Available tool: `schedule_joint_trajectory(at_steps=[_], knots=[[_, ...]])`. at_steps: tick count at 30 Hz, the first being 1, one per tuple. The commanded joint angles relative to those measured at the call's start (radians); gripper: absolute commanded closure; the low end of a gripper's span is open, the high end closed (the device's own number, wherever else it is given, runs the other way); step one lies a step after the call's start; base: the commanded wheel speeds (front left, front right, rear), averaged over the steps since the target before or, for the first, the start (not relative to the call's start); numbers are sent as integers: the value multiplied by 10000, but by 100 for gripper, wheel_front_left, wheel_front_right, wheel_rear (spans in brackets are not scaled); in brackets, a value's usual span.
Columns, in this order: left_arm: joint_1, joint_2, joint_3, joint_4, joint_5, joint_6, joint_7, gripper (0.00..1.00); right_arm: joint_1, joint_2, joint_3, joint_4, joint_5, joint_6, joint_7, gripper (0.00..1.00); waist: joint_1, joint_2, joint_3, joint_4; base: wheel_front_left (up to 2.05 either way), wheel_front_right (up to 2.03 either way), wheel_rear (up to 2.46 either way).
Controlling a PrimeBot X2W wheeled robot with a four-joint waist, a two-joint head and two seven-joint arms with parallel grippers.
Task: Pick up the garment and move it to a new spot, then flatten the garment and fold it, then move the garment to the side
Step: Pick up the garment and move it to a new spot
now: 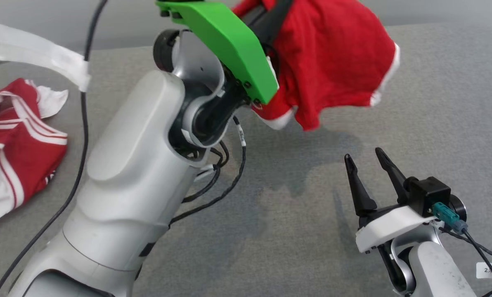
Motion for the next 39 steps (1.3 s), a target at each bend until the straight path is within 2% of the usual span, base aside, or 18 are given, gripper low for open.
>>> schedule_joint_trajectory(at_steps=[1,6,8,17,18,19,20,28,34,39], knots=[[129,63,-435,190,-4,129,-11,100,-47,-1,-51,-44,146,1,-119,0,1,-1,403,-1222,0,0,0],[404,84,-1504,1013,470,284,214,100,-223,0,-178,10,279,1,-299,0,1,-1,825,-1543,0,0,0],[497,291,-1788,1424,827,390,232,100,-282,5,-201,17,305,1,-368,0,1,-1,989,-1556,0,0,0],[727,1220,-2145,3298,1794,965,-171,100,-491,2,-223,113,333,1,-486,0,1,-1,1294,-1265,0,0,0],[753,1302,-2166,3527,1873,1014,-186,97,-497,0,-215,126,316,1,-475,0,1,-1,1291,-1207,0,0,0],[754,1378,-2199,3721,1943,1033,-229,85,-495,0,-216,140,301,1,-475,0,1,-1,1284,-1141,0,0,0],[726,1490,-2190,4092,2046,1137,-444,0,-540,-4,-226,145,249,1,-458,0,1,-1,1267,-1000,0,0,0],[529,1857,-2718,4925,2991,1370,-1233,0,-468,-7,-281,172,216,1,-349,0,1,-1,901,-496,0,0,0],[435,1594,-3285,3726,3354,928,-1441,0,-199,-6,-467,88,219,1,-280,0,1,-1,675,-266,0,0,0],[544,1371,-3809,3028,3631,889,-1202,0,-244,-9,-566,-79,243,1,-382,0,1,-1,762,-702,0,0,0]])
